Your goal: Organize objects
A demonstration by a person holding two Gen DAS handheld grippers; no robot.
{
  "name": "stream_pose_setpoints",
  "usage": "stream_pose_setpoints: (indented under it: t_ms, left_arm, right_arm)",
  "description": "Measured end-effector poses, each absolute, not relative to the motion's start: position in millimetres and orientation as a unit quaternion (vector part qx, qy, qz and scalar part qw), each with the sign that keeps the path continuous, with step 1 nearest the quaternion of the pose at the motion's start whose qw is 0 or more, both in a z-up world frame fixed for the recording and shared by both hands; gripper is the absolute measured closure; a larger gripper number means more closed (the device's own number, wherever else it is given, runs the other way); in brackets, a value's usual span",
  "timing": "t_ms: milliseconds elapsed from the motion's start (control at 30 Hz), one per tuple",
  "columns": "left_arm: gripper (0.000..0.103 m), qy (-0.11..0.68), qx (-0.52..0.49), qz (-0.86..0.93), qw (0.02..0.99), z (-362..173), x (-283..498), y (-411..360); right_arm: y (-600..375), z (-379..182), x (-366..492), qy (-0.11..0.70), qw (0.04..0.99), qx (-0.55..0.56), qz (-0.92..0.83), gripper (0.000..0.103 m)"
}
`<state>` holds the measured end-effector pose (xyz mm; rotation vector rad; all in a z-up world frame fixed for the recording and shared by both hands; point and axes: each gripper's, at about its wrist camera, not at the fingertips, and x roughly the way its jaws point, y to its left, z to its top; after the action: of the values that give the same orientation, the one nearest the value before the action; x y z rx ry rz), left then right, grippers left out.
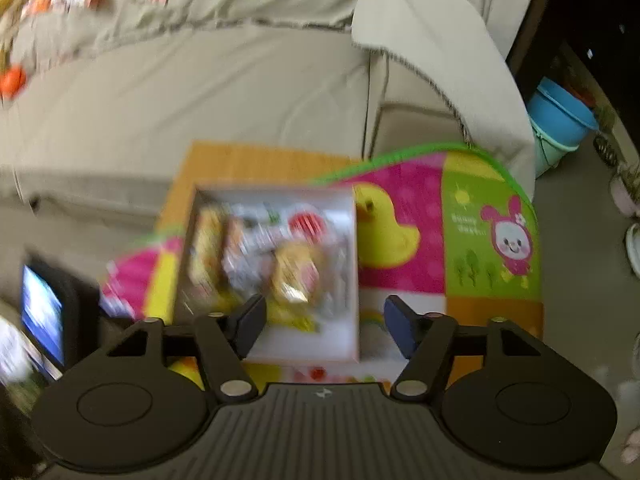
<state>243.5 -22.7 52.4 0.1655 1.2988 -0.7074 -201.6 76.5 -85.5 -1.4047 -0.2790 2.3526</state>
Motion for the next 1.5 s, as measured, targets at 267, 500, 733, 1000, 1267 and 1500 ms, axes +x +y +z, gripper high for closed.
stream_pose_setpoints:
  t_ms: [267, 500, 733, 1000, 1267, 1500]
  left_arm:
    - [0.085, 0.528, 0.111, -0.36, 0.761, 47, 229, -45]
    - [0.084, 0.431, 0.098, -0.417, 0.794, 54, 227, -144]
    - [0.031, 0.357, 0.138, -0.359, 0.852, 48, 238, -159]
    - [0.023, 0.255, 0.095, -0.373, 0.887, 75, 205, -113]
    - [0.023, 0.262, 0.056, -0.392, 0.88, 61, 104, -28]
    - [0.023, 0.32, 0.086, -0.382, 0.863, 16, 56, -4]
  right_arm:
    - [131, -182, -154, -0.08, 0.187, -0.49, 0.848, 0.035]
    - [181, -218, -151, -0.2, 0.181, -0.385, 0.883, 0.031]
    - [244, -201, -180, -0.174, 0.166, -0.336, 0.91, 0.029]
    - [250, -224, -157, -0.174, 0.18, -0.281, 0.927, 0.017]
    - [233, -234, -63, -0.073, 0.153, -0.297, 0.94, 0.0]
    - [202, -281, -24, -0.125, 0.208, -0.316, 0.917, 0.0]
